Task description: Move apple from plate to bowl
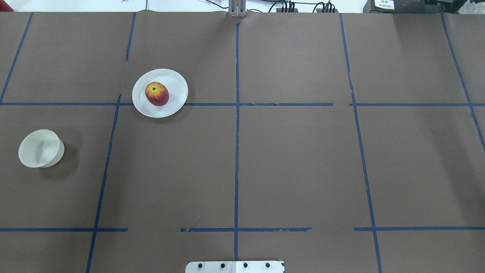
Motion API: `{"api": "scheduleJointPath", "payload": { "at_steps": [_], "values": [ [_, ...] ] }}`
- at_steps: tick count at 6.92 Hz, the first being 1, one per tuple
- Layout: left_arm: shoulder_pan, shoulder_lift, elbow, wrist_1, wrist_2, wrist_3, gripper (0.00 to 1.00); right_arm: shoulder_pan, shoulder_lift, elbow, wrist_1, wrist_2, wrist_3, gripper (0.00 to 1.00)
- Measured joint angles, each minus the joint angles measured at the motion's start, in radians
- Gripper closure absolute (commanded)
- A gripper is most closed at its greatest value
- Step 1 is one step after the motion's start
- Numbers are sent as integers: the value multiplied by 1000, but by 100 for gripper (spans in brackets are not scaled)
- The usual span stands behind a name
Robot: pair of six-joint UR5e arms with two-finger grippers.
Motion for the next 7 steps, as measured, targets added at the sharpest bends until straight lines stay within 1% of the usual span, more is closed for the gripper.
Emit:
{"api": "scheduleJointPath", "payload": {
  "at_steps": [4, 5, 6, 7],
  "values": [
    [5, -19, 29, -12, -31, -1, 0, 0, 0, 0, 0, 0, 1, 0],
    [9, -17, 35, -34, -33, -2, 0, 0, 0, 0, 0, 0, 1, 0],
    [30, -16, 37, -87, -52, -35, 0, 0, 0, 0, 0, 0, 1, 0],
    [97, -21, 35, -164, -81, -140, 0, 0, 0, 0, 0, 0, 1, 0]
  ]
}}
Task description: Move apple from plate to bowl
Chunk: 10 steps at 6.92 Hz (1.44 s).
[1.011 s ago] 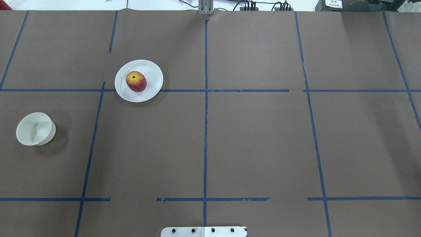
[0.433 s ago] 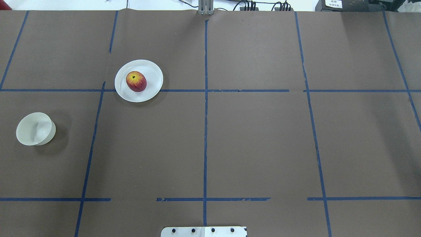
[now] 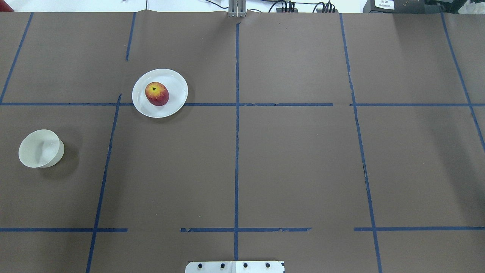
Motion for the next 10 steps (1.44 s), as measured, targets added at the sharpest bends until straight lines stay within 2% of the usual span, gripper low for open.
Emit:
{"api": "scheduleJointPath", "payload": {
  "at_steps": [2, 4, 6, 8, 10],
  "values": [
    [221, -72, -6, -144, -15, -341, 0, 0, 0, 0, 0, 0, 0, 0],
    [412, -231, -1, -184, -1, -678, 0, 0, 0, 0, 0, 0, 0, 0],
    [607, -401, 34, -183, 99, -959, 0, 0, 0, 0, 0, 0, 0, 0],
    [697, -607, 214, -183, 151, -1103, 0, 0, 0, 1, 0, 0, 0, 0],
    [744, -721, 339, -184, 221, -1194, 0, 0, 0, 1, 1, 0, 0, 0]
  ]
}}
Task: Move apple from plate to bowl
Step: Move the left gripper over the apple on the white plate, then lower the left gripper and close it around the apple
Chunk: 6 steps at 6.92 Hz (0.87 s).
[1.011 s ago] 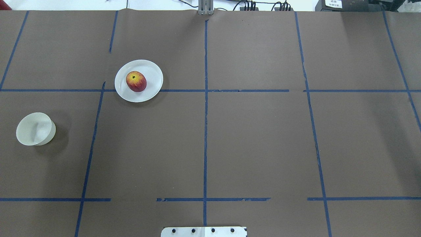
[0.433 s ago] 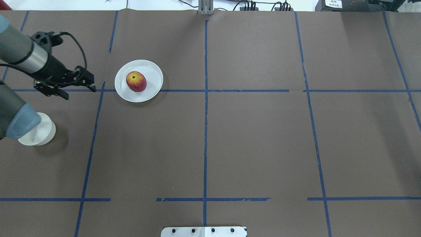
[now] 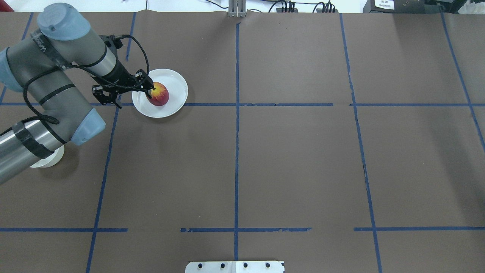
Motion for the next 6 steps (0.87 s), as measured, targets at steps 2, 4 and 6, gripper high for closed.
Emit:
{"api": "scheduleJointPath", "payload": {
  "at_steps": [2, 4, 6],
  "values": [
    [21, -84, 101, -4, 43, -44, 0, 0, 0, 0, -1, 0, 0, 0],
    [24, -134, 180, -11, 83, -48, 0, 0, 0, -1, -1, 0, 0, 0],
    [28, -145, 216, -29, 102, -42, 0, 0, 0, -1, -1, 0, 0, 0]
  ]
}}
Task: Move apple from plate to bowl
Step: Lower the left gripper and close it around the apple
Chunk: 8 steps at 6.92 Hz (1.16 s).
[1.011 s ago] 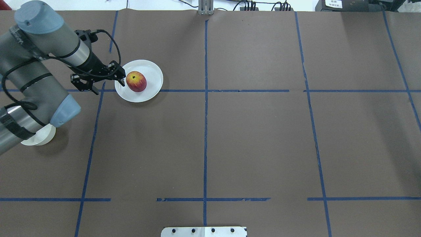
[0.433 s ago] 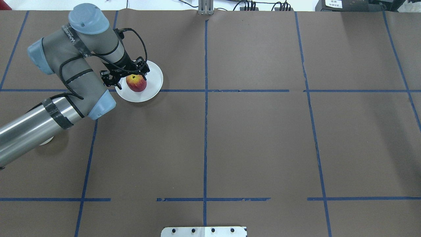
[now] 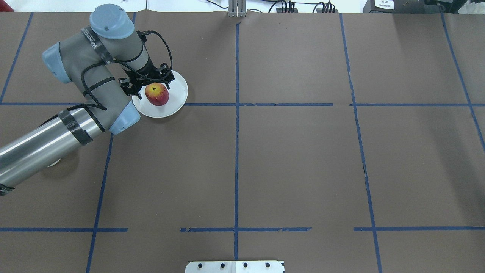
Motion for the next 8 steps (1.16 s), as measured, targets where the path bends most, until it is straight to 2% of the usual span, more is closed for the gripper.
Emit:
{"api": "scheduleJointPath", "payload": {
  "at_steps": [2, 3, 4, 5, 7, 8],
  "values": [
    [12, -2, 55, -67, 4, -1, 2, 0, 0, 1, 0, 0, 0, 0],
    [16, -3, 67, -81, 6, -1, 25, 0, 0, 1, 0, 0, -1, 0],
    [19, -3, 71, -86, 7, 0, 76, 0, 0, 1, 0, 0, 0, 0],
    [19, -4, 72, -88, 7, 3, 100, 0, 0, 1, 0, 0, 0, 0],
    [15, -7, 56, -82, 16, 5, 100, 0, 0, 0, 0, 0, 0, 0],
    [0, 4, 5, -63, 26, 6, 100, 0, 0, 0, 0, 0, 0, 0]
  ]
}}
